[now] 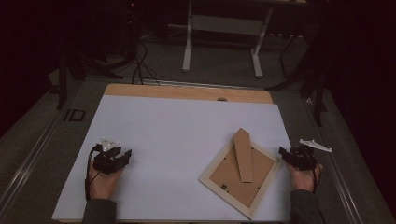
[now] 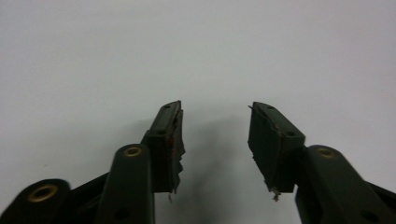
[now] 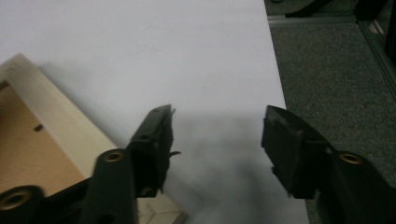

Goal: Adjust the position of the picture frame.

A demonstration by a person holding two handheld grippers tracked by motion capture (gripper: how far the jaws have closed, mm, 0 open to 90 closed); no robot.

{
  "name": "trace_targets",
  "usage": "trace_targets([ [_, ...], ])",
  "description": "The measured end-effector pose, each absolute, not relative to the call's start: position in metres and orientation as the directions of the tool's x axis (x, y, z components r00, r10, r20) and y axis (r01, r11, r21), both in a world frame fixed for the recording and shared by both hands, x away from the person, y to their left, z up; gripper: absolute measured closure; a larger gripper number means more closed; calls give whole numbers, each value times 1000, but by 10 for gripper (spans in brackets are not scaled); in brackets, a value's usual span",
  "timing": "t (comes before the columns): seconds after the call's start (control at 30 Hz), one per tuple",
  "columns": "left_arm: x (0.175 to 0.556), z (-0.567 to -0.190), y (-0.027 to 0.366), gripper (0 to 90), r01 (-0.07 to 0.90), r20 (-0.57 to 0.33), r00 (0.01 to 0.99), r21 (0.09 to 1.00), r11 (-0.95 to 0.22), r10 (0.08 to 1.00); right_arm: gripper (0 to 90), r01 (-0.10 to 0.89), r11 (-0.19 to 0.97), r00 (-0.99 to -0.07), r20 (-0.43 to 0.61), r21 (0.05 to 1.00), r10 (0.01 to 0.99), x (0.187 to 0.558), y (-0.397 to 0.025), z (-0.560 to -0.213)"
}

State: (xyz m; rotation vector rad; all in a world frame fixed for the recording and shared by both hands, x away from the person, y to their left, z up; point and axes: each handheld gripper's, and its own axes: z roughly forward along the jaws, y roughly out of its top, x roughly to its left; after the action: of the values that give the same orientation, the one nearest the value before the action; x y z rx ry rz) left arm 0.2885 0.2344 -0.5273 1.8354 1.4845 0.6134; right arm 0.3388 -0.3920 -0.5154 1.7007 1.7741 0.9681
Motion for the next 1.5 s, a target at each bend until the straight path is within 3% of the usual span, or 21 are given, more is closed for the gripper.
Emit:
trace_targets([
  [0.13,282,-519,235,588,634,-89,281,765,-115,956,523,627,-2,-127,105,779,986,334,-386,-512],
  [0.27,280,-516,235,555,634,-86,288,763,-122,954,533,621,12,-143,98,784,985,330,-383,-510],
  [0.33,276,-515,237,551,630,-103,296,768,-114,949,538,626,-17,-156,147,779,977,326,-381,-510],
  [0.57,271,-513,236,539,617,-87,335,772,-149,938,560,617,32,-203,120,786,972,324,-373,-504],
  [0.73,272,-512,229,588,611,-86,380,771,-180,921,619,619,87,-263,102,780,959,322,-368,-501],
  [1.0,272,-512,214,632,599,-86,441,770,-222,893,750,626,97,-270,98,774,958,317,-364,-503],
  [1.17,272,-511,206,673,590,-81,471,769,-246,878,836,631,114,-280,88,767,956,312,-362,-505],
  [1.23,272,-511,204,744,590,-72,480,764,-261,874,893,640,130,-286,78,757,955,309,-361,-505],
  [1.4,270,-509,206,900,577,-64,488,772,-267,870,898,658,137,-277,68,740,959,305,-362,-507],
  [1.5,270,-508,206,900,571,-61,493,775,-270,868,898,668,130,-264,71,732,962,302,-364,-508],
])
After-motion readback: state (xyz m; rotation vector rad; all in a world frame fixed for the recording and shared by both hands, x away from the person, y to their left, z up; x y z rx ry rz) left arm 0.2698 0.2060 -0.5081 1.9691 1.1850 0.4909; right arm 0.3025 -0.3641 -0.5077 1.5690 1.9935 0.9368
